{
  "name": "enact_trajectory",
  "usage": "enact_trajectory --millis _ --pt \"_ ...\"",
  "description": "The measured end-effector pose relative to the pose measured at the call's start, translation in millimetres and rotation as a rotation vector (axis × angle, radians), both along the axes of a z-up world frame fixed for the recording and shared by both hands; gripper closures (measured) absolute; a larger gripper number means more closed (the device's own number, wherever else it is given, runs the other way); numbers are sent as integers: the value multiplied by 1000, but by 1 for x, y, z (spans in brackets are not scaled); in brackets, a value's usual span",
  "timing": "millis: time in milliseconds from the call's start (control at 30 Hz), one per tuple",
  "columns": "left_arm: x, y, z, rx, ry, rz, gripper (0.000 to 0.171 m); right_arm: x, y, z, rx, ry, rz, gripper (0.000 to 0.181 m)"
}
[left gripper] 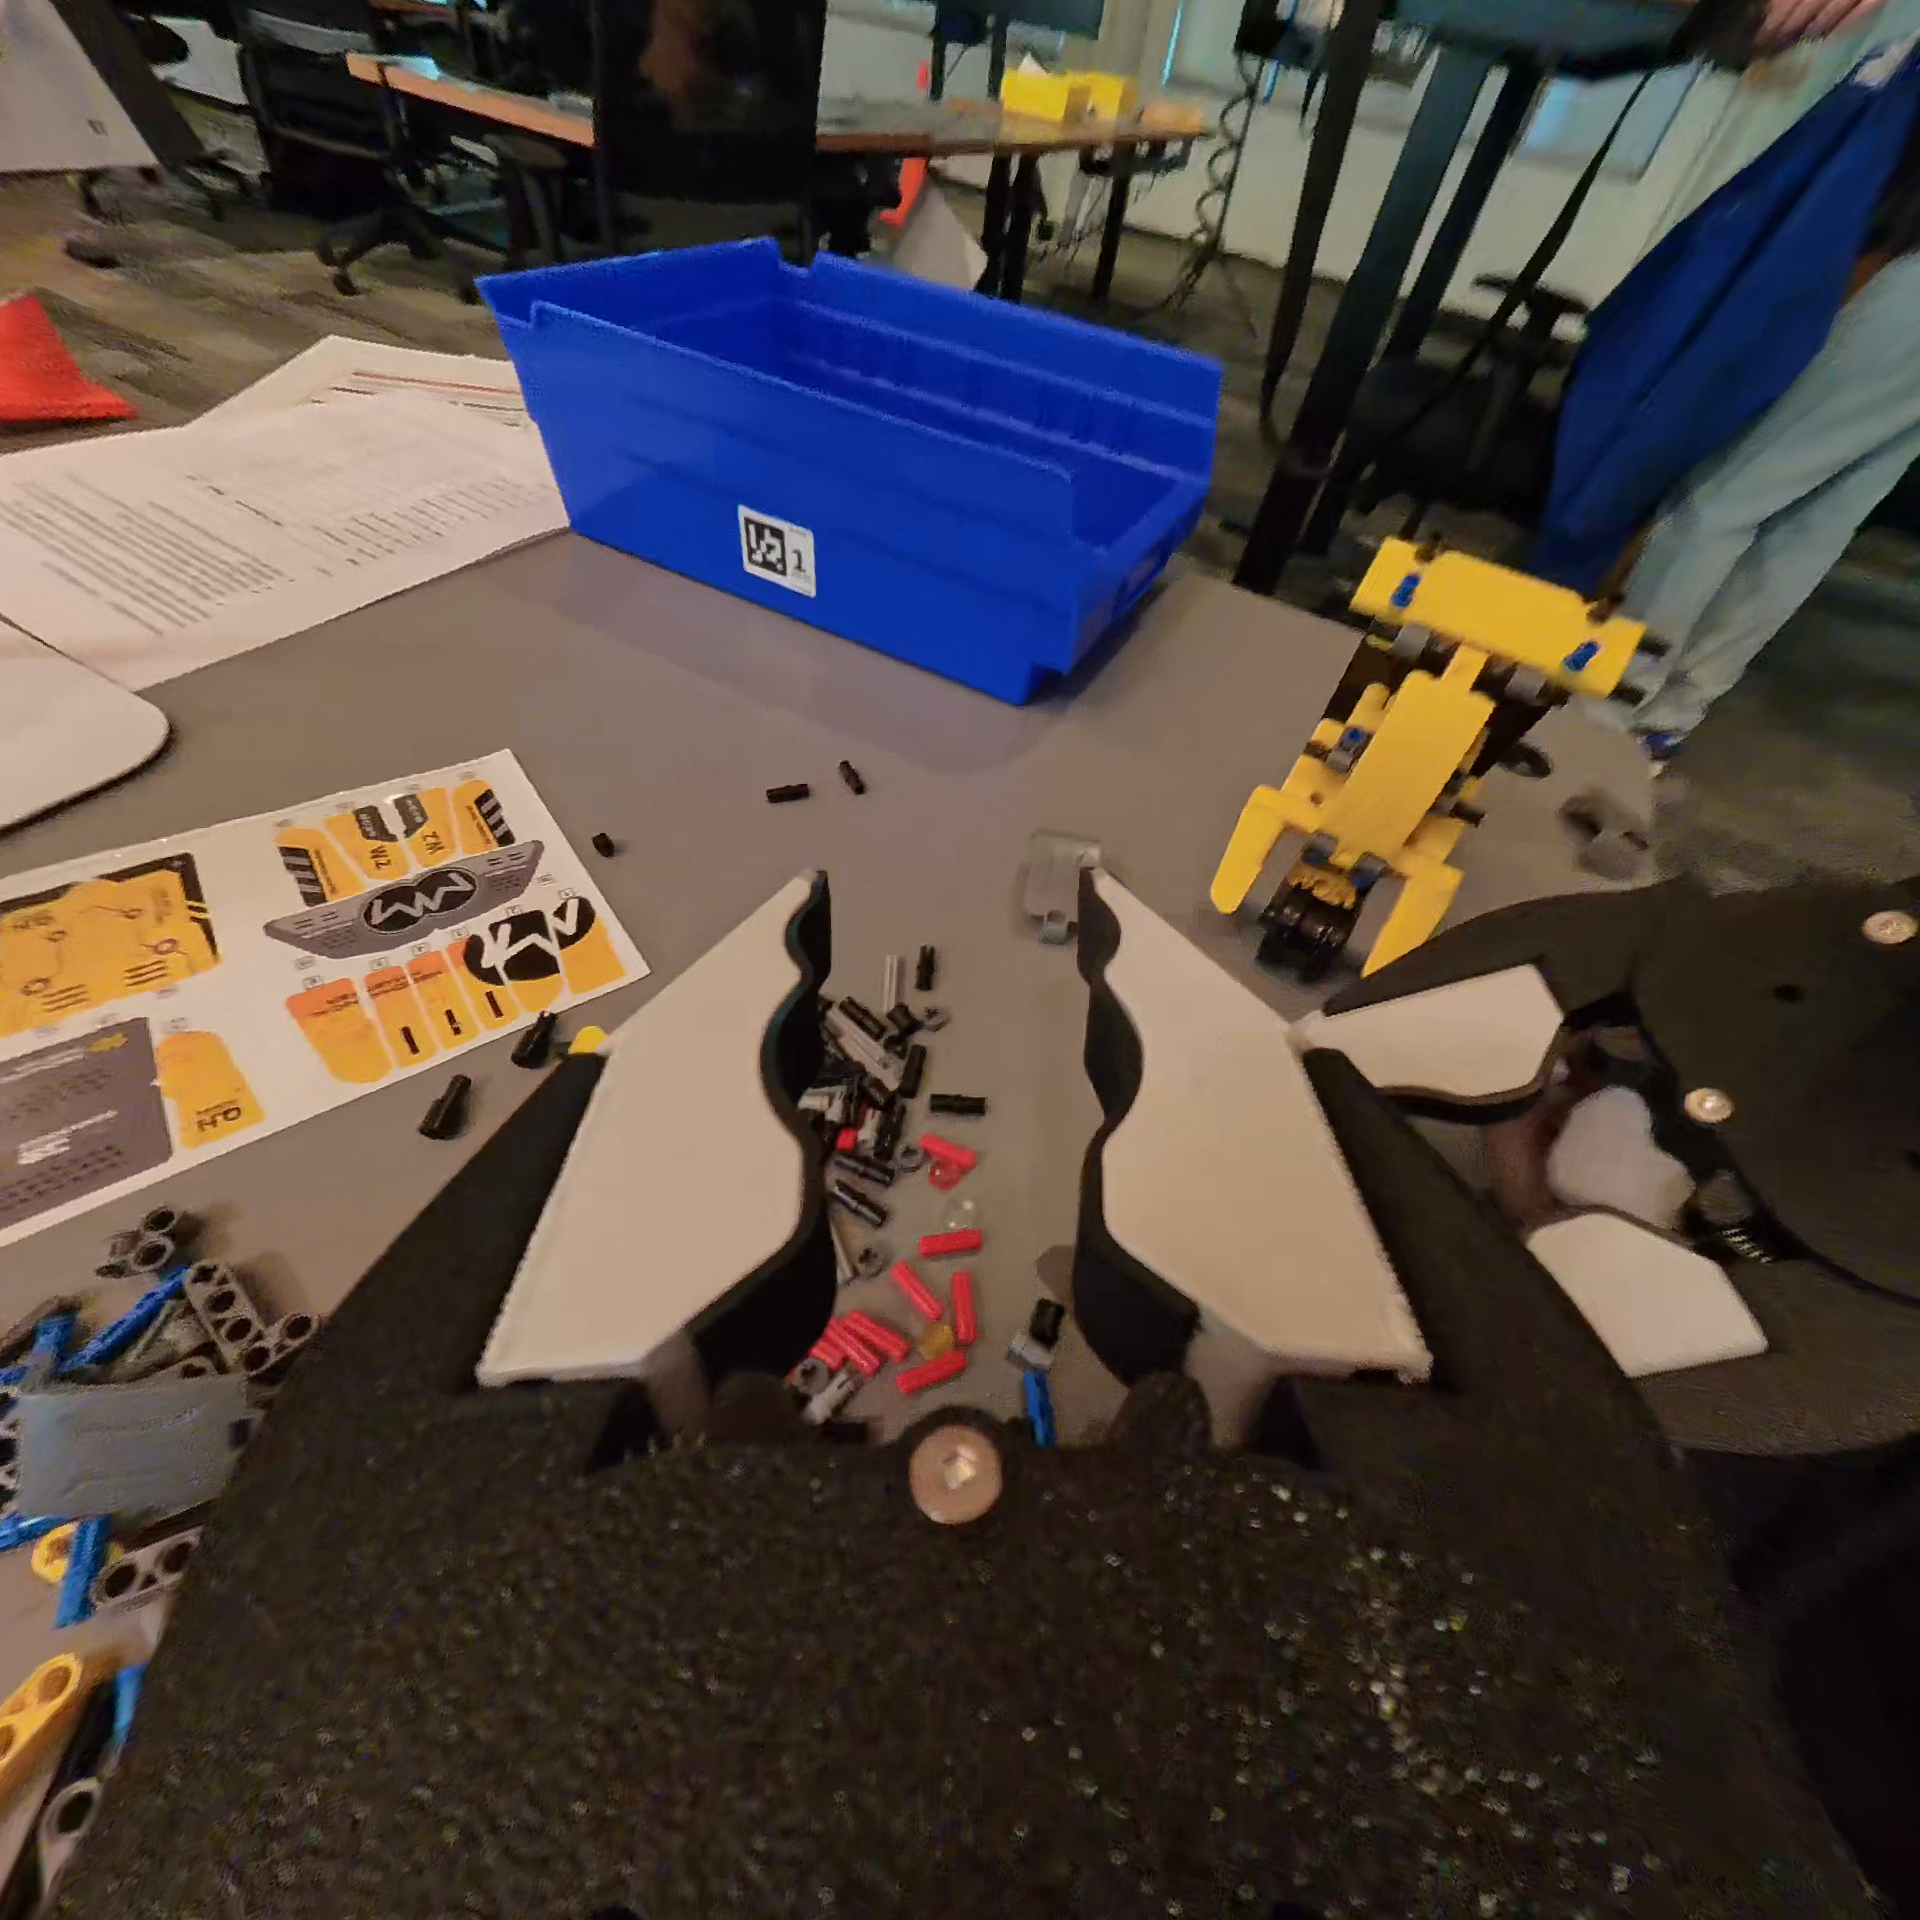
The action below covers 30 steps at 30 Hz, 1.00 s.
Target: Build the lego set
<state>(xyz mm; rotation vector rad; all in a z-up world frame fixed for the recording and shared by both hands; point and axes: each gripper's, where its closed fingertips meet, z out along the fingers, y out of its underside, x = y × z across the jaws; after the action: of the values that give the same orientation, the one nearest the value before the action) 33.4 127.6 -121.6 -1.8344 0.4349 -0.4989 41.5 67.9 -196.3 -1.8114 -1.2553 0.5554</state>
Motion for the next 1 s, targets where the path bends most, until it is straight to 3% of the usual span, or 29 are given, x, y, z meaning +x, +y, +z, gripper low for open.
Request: enact_trajectory --millis 333,1000 --pt "2 2 -6 -18 13 1 125 2 -7 21 -67 172 60 144" --pt "-16 2 1 -86 -203 24 125 -2 -15 18 7 115 101 144"
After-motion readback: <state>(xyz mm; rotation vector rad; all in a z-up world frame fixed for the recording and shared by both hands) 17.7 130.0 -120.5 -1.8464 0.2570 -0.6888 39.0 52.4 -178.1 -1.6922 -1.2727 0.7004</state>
